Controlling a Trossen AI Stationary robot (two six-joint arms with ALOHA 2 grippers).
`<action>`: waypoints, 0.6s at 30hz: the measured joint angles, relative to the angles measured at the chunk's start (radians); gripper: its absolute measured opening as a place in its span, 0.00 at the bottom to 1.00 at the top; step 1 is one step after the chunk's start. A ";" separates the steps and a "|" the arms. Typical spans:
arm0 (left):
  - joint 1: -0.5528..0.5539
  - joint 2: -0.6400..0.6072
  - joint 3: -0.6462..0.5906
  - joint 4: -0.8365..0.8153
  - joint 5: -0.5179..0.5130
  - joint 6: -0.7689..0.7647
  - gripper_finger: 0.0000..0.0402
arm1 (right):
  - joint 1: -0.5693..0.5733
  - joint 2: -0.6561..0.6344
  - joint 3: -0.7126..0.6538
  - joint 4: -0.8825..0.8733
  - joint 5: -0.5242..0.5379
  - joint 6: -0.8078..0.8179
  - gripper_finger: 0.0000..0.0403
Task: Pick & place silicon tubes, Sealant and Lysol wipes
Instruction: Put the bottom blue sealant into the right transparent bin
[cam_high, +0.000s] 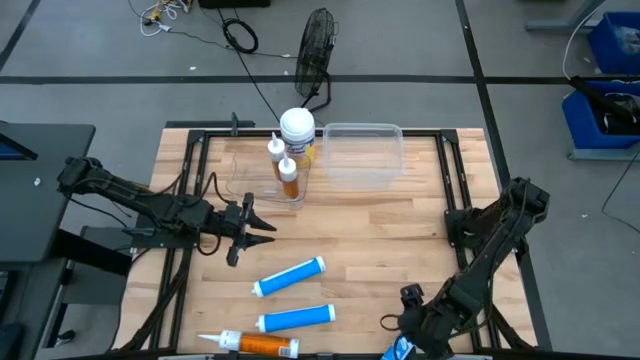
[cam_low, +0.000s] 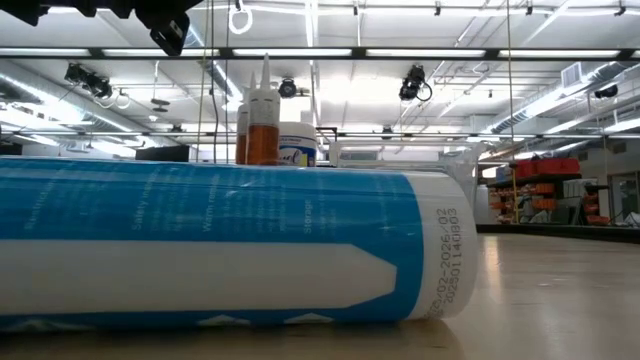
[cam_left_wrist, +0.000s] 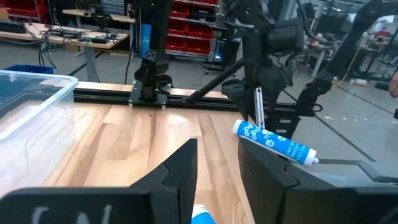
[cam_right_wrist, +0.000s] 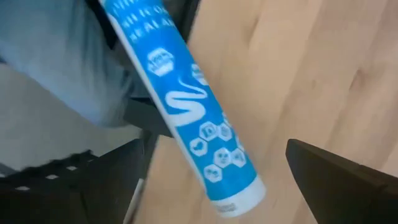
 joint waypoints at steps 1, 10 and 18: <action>0.003 0.000 0.000 0.000 0.000 -0.006 0.30 | 0.006 0.008 0.000 -0.003 0.005 -0.004 0.99; 0.014 0.000 0.000 0.001 -0.019 -0.032 0.30 | 0.041 0.071 0.000 -0.005 0.043 -0.067 0.99; 0.014 0.000 0.000 0.002 -0.026 -0.036 0.30 | 0.058 0.156 0.000 0.004 0.044 -0.114 0.99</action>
